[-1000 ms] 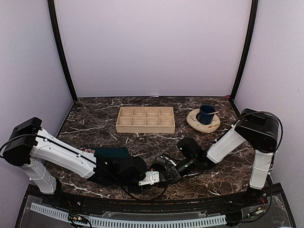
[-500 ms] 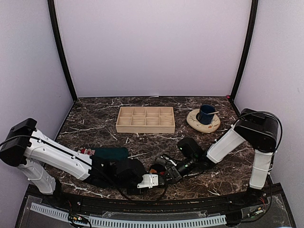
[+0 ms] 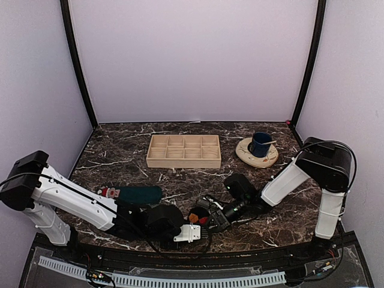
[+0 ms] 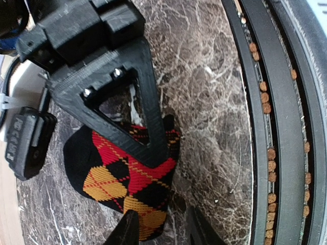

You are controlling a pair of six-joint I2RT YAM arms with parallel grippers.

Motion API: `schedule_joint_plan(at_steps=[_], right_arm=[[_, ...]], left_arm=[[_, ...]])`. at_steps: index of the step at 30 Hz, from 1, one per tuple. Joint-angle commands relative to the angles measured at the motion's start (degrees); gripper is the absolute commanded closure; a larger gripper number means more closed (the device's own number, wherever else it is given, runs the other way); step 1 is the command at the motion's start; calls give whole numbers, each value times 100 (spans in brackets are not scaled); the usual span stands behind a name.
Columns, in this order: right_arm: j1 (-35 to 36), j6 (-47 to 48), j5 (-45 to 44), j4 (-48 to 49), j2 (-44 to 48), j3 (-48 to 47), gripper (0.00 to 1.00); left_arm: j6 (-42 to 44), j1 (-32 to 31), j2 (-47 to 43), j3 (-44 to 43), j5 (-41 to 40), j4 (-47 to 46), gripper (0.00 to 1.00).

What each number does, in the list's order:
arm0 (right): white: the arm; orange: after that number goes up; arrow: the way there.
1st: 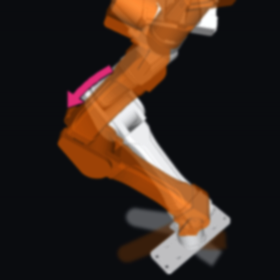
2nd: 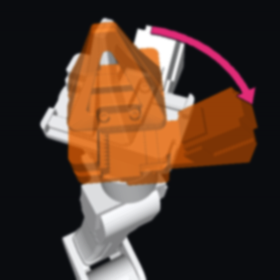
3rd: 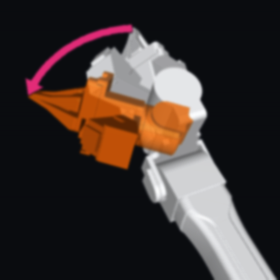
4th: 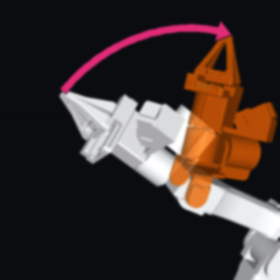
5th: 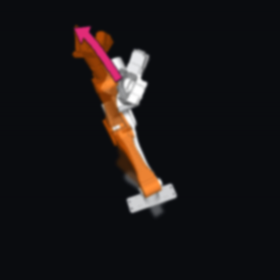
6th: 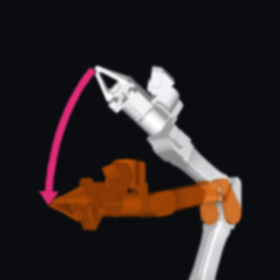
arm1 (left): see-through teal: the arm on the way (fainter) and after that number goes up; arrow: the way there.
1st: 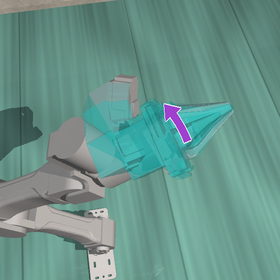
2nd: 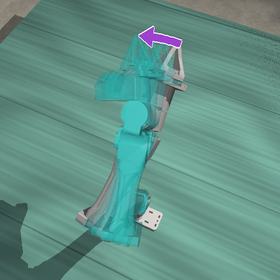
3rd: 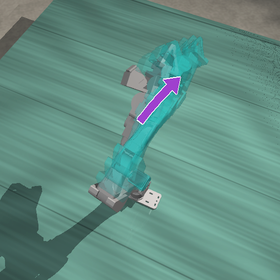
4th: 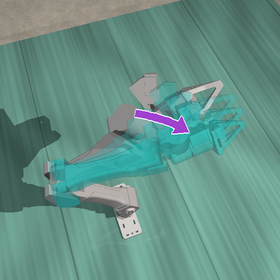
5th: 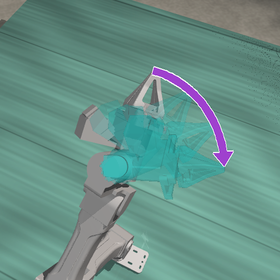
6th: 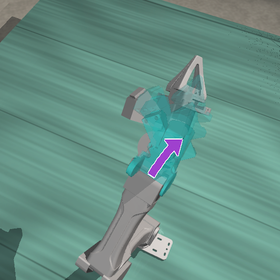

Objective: Roll the socks
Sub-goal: Pick up the sock from the center of the board.

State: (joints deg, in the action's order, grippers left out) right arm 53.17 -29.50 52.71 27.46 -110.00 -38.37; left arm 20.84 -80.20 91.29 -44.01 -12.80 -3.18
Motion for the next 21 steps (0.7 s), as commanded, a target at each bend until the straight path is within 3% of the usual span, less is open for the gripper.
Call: schedule_joint_plan(at_steps=[1,21], right_arm=[[-19,-30,-266,-745,-295,213,96],[-17,-12,-198,-747,-330,217,96]], left_arm=[[63,-30,241,-71,-127,-8,65],[196,-59,253,-29,-451,-340,64]])
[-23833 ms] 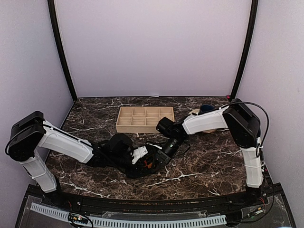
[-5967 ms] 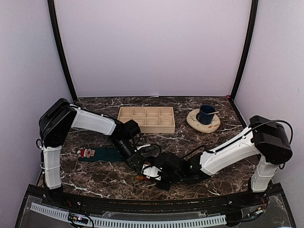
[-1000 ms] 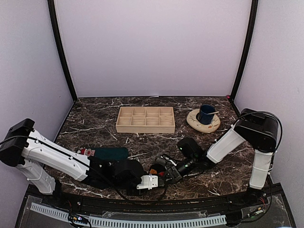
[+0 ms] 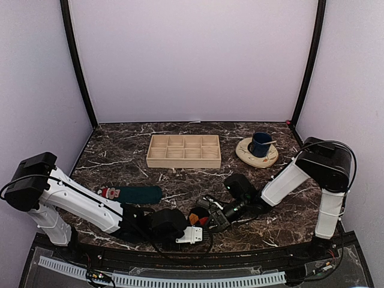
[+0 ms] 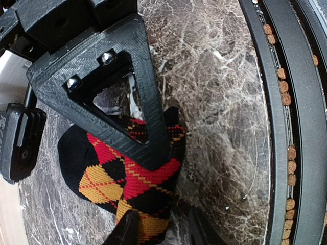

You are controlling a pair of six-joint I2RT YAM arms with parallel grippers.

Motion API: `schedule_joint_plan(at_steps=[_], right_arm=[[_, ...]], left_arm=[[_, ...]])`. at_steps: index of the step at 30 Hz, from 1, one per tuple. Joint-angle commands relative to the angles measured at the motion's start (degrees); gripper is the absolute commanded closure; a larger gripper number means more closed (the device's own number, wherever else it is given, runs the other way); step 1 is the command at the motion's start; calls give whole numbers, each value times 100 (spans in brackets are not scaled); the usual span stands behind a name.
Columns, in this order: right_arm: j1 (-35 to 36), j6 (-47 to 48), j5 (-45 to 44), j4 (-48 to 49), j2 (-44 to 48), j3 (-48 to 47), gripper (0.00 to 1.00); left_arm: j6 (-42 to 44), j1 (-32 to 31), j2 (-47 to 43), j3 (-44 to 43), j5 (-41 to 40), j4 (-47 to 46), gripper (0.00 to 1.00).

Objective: Roll the socks
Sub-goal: Pick up the sock from the center of the board.

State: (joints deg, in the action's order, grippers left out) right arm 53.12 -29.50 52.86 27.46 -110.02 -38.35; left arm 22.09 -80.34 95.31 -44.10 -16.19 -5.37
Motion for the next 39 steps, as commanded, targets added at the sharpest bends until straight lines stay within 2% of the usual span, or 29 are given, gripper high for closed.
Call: schedule_joint_plan(at_steps=[1,30,35,39], right_arm=[[-13,-12,-215,-747,-329,220,96],[-13,117,-90,-915,-335,253,96],[-11,137,-82,-953,-327,258,96],[-20,122,-98,-962,-332,250,96]], left_arm=[[76,-58,-164,-12,-102,-144,64],[598,-61,533,-153,-437,-455,62],[618,-52,710,-222,-453,-349,66],[508,-52,839,-276,-386,-188,75]])
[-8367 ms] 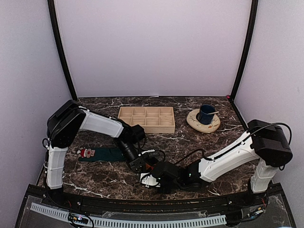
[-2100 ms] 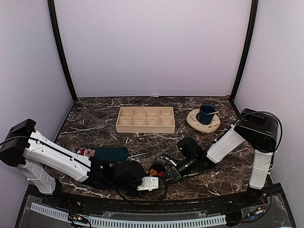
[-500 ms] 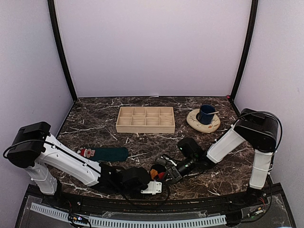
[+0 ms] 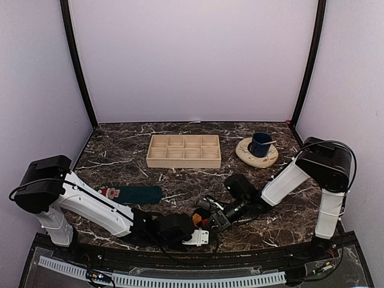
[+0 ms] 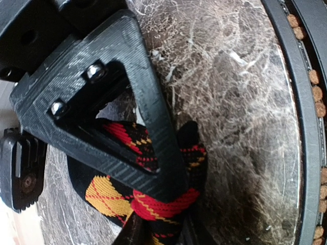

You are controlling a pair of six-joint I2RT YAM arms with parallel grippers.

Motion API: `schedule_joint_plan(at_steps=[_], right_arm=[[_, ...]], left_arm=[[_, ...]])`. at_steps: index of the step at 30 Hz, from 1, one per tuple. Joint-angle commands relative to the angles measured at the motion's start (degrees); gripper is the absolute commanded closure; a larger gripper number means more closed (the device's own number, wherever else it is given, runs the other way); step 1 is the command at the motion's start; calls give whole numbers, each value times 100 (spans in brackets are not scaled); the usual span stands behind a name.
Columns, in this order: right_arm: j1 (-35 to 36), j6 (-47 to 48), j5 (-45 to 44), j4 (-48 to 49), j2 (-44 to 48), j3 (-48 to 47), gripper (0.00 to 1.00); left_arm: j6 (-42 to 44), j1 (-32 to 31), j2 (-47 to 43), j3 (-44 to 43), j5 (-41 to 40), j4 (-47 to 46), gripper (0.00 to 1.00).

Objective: Roll the socks
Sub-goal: Pick up the sock from the center of the board.

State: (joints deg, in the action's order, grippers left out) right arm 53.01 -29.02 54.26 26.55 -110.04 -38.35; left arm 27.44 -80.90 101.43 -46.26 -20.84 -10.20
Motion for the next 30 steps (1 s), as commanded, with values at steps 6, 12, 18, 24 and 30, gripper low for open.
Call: schedule_joint_plan(at_steps=[6,12,18,24,30], right_arm=[[-36,41,-302,-891,-281,272,94],[-195,51,-570,-1011,-41,413,85],[-290,105,-800,-1099,214,526,75],[-356,118,-967,-1107,468,656,70],[-479,80,-1199,-1105,862,843,67]], left_arm=[[-152,4,287,-109,172,462,88],[-305,4,315,-182,256,687,100],[-533,28,407,-472,660,1177,100],[-695,99,445,-759,1128,1754,100],[-772,201,619,-1223,1687,2453,100]])
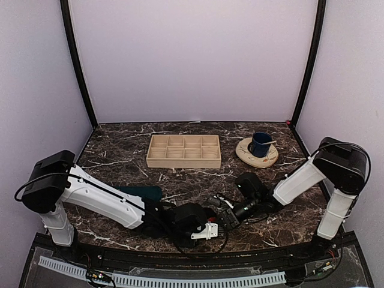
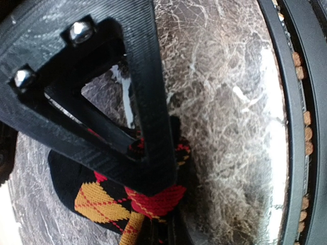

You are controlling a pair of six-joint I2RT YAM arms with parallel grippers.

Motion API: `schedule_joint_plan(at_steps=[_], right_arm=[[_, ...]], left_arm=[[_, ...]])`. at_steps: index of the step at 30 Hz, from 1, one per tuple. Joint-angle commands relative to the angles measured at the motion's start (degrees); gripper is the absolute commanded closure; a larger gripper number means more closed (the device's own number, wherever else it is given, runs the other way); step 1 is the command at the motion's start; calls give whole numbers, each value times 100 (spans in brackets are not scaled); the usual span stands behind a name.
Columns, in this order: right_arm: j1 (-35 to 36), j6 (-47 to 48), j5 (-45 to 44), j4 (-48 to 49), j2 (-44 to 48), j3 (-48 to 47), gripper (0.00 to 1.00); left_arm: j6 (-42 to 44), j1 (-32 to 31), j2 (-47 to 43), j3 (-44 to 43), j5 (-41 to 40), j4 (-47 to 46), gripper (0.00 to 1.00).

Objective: Roll the socks
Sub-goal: Pick up the sock from the center of the board.

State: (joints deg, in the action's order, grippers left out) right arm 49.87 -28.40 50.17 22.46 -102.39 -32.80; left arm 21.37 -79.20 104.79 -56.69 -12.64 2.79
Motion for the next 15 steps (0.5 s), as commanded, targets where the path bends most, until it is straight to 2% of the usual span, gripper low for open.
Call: schedule_joint_plan(at_steps=[1,8,15], right_arm=[[-194,11,-848,-696,168,332,67],[-299,-59,-1259,-600,620,626,61],[-323,-188,-1598,-310,949,878,60]], left_arm=[[-174,57,326,-295,992,1319,100],[-221,332,597,-1029,1848,2346,100],[-237,646,709,-1497,2607,3030,100]])
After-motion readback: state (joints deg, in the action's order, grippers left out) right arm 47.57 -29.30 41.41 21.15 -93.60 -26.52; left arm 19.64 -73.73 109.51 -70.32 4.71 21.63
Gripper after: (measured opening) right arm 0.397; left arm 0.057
